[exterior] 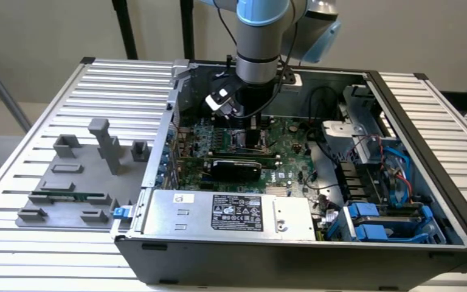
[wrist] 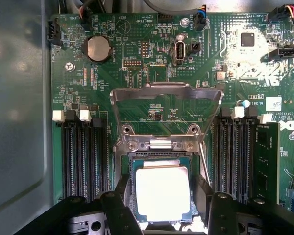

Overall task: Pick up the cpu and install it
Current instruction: 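Place the cpu into insertion slot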

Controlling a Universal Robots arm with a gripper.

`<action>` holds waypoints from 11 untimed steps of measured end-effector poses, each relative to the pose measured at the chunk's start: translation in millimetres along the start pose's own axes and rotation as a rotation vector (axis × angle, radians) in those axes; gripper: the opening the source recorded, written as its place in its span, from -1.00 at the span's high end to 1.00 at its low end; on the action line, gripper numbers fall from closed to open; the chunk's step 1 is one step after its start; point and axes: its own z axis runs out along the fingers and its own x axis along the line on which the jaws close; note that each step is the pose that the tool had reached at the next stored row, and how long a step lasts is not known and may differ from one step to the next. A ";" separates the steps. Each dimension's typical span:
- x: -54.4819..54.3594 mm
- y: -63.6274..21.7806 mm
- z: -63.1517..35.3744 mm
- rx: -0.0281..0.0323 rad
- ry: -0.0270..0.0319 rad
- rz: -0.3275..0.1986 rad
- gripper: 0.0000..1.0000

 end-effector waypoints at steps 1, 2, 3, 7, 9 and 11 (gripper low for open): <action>-0.1 -0.1 0.0 0.0000 -0.0001 0.000 -0.25; -0.1 -0.5 0.0 0.0000 0.0000 0.000 -0.25; -0.1 -0.9 0.0 -0.0001 0.0001 0.000 -0.25; -0.2 -2.5 -0.1 0.0001 0.0029 0.000 -0.25; -0.2 -2.9 -0.1 0.0003 0.0093 0.000 -0.25; -0.3 -3.3 -0.1 0.0006 0.0166 0.001 -0.25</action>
